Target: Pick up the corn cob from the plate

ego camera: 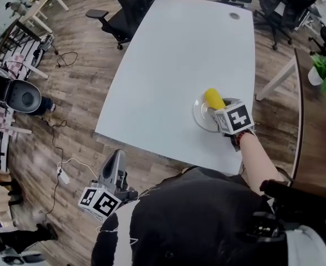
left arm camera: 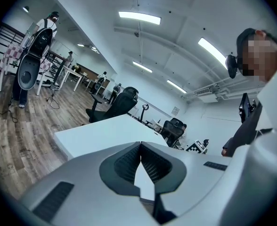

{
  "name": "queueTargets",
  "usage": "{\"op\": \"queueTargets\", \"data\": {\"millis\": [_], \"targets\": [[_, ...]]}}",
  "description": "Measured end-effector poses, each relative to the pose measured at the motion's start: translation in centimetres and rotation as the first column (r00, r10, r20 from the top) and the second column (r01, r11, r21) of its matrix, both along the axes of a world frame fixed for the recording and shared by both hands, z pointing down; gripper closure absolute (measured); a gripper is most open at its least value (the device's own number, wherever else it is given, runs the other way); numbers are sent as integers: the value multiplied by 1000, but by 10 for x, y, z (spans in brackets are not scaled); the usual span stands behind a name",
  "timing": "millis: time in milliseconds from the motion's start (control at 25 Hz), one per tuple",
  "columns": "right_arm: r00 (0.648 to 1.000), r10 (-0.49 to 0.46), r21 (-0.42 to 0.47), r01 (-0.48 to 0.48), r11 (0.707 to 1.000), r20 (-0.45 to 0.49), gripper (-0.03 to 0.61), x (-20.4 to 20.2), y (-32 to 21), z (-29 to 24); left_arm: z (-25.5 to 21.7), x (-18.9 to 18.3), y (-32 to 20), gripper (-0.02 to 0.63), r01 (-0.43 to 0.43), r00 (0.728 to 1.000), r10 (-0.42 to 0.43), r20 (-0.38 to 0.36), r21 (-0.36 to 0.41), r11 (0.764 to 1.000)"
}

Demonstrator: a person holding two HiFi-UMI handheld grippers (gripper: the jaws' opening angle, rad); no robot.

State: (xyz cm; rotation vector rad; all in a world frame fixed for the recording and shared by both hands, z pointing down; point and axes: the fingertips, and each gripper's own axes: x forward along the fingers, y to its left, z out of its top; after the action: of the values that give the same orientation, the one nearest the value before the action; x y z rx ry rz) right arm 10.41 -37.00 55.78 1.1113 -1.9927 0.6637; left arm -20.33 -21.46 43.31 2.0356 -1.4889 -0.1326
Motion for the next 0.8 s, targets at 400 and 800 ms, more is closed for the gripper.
{"op": "queueTargets", "data": {"millis": [400, 800], "targets": [[1000, 17, -15, -17, 1000, 4, 324, -3, -2, 7, 4, -13, 2, 601, 24, 1000, -24, -4, -18, 1000], [999, 13, 44, -15, 999, 37, 318, -2, -1, 11, 6, -5, -2, 601, 6, 1000, -7, -20, -19, 1000]]}}
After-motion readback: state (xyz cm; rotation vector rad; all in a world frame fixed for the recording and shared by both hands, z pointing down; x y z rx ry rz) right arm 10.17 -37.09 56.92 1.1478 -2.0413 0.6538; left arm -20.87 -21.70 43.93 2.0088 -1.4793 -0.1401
